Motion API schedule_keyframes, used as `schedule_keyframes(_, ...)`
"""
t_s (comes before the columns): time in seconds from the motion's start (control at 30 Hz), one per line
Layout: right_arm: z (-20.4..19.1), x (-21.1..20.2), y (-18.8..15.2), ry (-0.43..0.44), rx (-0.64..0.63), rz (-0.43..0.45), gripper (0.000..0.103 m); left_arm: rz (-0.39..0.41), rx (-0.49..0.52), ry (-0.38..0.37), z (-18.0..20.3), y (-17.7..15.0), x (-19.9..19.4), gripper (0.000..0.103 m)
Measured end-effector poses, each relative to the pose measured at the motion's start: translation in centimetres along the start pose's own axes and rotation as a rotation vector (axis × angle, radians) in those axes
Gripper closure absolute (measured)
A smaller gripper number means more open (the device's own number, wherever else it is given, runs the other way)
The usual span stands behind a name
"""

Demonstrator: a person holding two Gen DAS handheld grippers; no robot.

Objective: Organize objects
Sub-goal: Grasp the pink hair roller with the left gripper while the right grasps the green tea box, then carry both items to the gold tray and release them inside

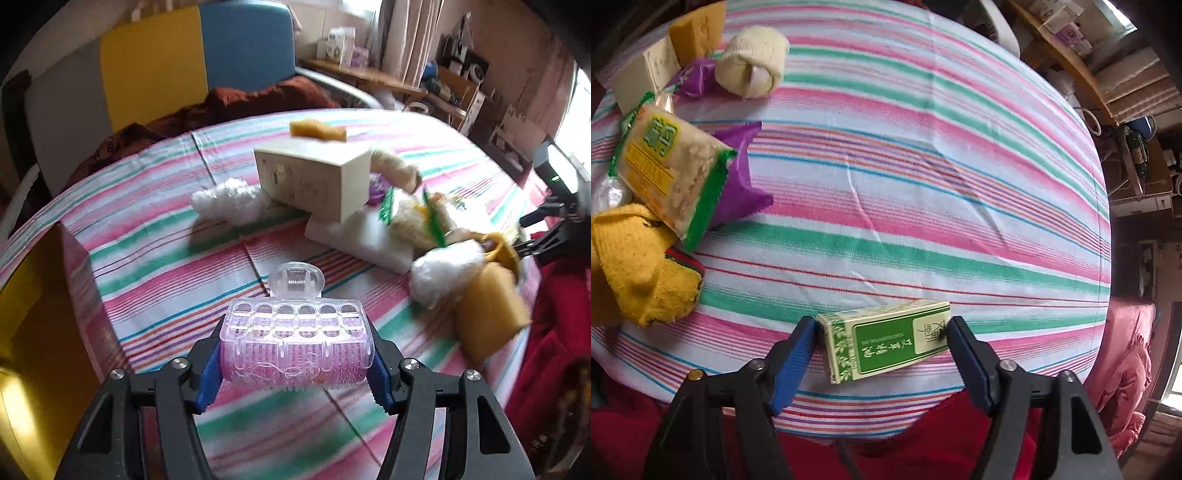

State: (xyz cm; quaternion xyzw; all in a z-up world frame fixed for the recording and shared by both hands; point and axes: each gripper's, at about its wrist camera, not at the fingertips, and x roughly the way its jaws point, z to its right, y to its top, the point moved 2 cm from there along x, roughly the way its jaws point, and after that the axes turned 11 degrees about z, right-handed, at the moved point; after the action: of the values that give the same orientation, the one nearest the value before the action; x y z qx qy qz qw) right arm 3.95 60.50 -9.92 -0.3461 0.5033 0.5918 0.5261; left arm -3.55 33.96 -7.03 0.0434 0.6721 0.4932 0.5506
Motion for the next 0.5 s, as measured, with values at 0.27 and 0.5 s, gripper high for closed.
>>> schedule_keyframes(0.27,-1.4,-4.3,-0.6,-0.02,0.109,0.145,0.066,0.137,-0.085,-0.017,-2.2,0.0,-6.7,0.038)
schedule_keyframes(0.5,1.4,-2.0,-1.0,-0.012,0.135,0.119,0.058,0.196,-0.157,0.056,-5.9,-0.7,-10.2,0.038)
